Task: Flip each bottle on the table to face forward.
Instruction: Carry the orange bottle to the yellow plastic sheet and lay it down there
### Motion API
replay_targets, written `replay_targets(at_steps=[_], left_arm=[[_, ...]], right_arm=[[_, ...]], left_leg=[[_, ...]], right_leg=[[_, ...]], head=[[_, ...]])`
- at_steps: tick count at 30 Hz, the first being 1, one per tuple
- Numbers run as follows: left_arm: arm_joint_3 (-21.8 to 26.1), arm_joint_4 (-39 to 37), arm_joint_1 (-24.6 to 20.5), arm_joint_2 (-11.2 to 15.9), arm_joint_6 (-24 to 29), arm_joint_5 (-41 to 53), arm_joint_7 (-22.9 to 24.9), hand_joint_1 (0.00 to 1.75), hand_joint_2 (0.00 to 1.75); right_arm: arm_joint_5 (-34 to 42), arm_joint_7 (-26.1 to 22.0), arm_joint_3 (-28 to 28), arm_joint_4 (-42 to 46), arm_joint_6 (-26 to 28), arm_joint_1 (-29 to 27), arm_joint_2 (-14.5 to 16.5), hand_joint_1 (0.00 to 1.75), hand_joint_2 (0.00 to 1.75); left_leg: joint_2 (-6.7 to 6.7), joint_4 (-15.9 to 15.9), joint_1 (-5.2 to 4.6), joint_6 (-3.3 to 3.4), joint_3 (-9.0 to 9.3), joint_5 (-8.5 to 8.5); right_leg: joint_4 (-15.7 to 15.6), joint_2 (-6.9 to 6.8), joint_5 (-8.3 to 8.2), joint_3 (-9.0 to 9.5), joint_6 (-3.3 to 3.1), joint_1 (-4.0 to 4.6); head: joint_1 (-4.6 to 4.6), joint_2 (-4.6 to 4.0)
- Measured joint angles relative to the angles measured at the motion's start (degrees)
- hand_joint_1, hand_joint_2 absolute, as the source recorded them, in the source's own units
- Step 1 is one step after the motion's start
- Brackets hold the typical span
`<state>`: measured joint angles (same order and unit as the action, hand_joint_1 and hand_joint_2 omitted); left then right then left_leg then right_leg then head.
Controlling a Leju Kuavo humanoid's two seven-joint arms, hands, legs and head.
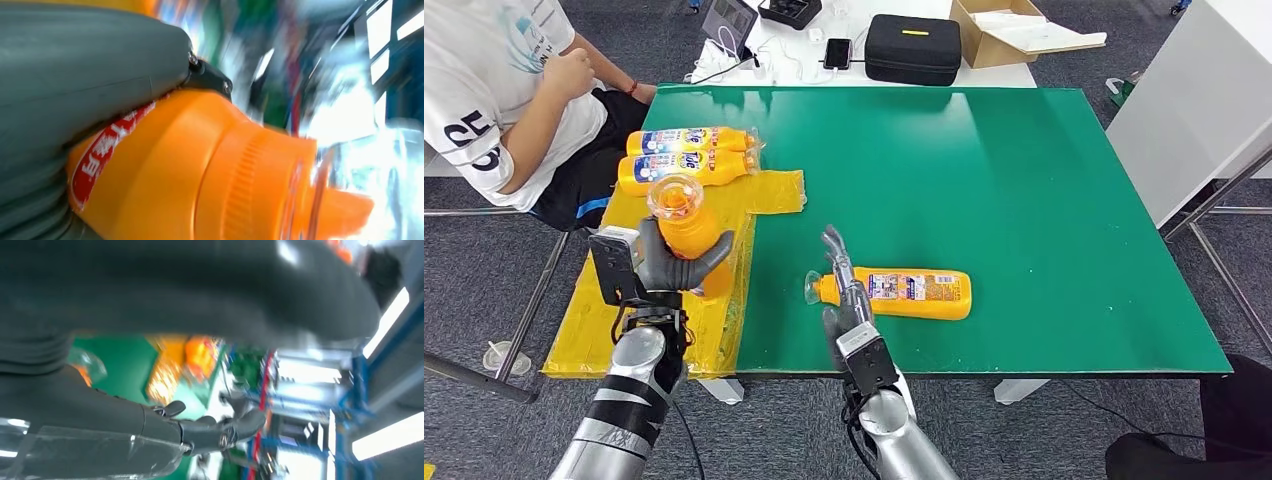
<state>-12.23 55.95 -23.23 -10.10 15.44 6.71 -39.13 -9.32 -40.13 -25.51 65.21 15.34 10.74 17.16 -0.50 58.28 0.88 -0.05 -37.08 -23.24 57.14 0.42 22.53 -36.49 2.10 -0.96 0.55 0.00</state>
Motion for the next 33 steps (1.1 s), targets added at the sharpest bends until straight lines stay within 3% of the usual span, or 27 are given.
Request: replay_targets(at_steps=[3, 5, 9, 12, 15, 20, 28, 30, 33], left_arm=[[1.4, -0.9, -2.1, 0.9, 14.2, 15.7, -0.6, 1.75, 1.75], [1.8, -3.4, -4.2, 1.8, 20.9, 27.5, 0.4, 1.75, 1.75], [2.3, -10.7, -8.0, 3.5, 23.4, 47.0, 4.6, 1.75, 1.75], [1.6, -17.7, -10.6, 4.8, 21.3, 55.7, 7.8, 1.75, 1.75], [-0.3, -23.9, -12.3, 6.3, 14.9, 59.9, 8.7, 1.75, 1.75], [-2.3, -30.1, -13.0, 8.3, 4.6, 60.3, 8.4, 1.75, 1.75], [-2.8, -34.0, -13.5, 10.0, -4.0, 57.7, 8.6, 1.75, 1.75], [-2.7, -34.5, -13.8, 10.2, -5.8, 56.4, 8.5, 1.58, 1.75], [-2.7, -35.0, -14.2, 10.5, -7.4, 55.3, 8.2, 0.47, 1.75]], right_arm=[[0.1, 0.0, -0.9, 4.0, 2.7, -0.7, -0.4, 0.00, 0.00], [0.3, 0.0, -1.8, 6.2, 3.8, -0.8, -0.8, 0.00, 0.00], [0.9, 0.0, -2.9, 8.7, 4.1, -0.8, -1.4, 0.00, 0.00], [1.6, 0.0, -3.3, 9.8, 3.5, -0.8, -2.0, 0.00, 0.00], [2.0, 0.0, -3.5, 10.5, 2.4, -0.7, -2.5, 0.00, 0.00], [2.3, 0.0, -3.7, 10.8, 1.1, -0.7, -2.9, 0.00, 0.00], [2.3, 0.0, -3.7, 10.8, -0.1, -0.7, -2.9, 0.00, 0.00], [2.3, 0.0, -3.7, 10.7, -0.6, -0.7, -2.9, 0.00, 0.00], [2.2, 0.0, -3.8, 10.3, -1.1, -0.7, -2.9, 0.00, 0.00]], left_leg=[[-0.02, 0.0, 0.00, 0.00, -0.01, 0.00], [-0.06, 0.0, 0.00, 0.00, 0.00, 0.01], [-0.03, 0.0, 0.00, -0.01, 0.02, 0.03], [-0.01, 0.0, -0.01, -0.03, 0.03, 0.05], [0.01, 0.0, -0.01, -0.03, 0.03, 0.05], [0.05, 0.0, 0.00, -0.04, 0.01, 0.04], [0.03, 0.0, 0.00, -0.04, -0.05, 0.04], [0.02, 0.0, 0.00, -0.04, -0.05, 0.04], [0.00, 0.0, -0.01, -0.04, -0.03, 0.04]], right_leg=[[0.0, -0.01, 0.00, 0.00, 0.00, 0.00], [0.0, -0.04, 0.01, 0.02, 0.00, 0.00], [0.0, -0.04, -0.01, 0.04, 0.00, -0.01], [0.0, -0.03, -0.02, 0.04, 0.00, -0.01], [0.0, -0.03, -0.02, 0.04, 0.00, -0.01], [0.0, 0.08, -0.01, -0.04, -0.01, 0.00], [0.0, 0.07, 0.00, -0.06, -0.02, 0.00], [0.0, 0.07, -0.01, -0.04, -0.01, -0.01], [0.0, 0.06, -0.01, -0.02, -0.01, -0.01]], head=[[-0.01, 0.01], [0.00, 0.01], [-0.01, 0.00], [-0.01, 0.00], [-0.01, 0.00], [0.00, 0.01], [-0.01, 0.01], [-0.02, 0.01], [-0.01, 0.00]])
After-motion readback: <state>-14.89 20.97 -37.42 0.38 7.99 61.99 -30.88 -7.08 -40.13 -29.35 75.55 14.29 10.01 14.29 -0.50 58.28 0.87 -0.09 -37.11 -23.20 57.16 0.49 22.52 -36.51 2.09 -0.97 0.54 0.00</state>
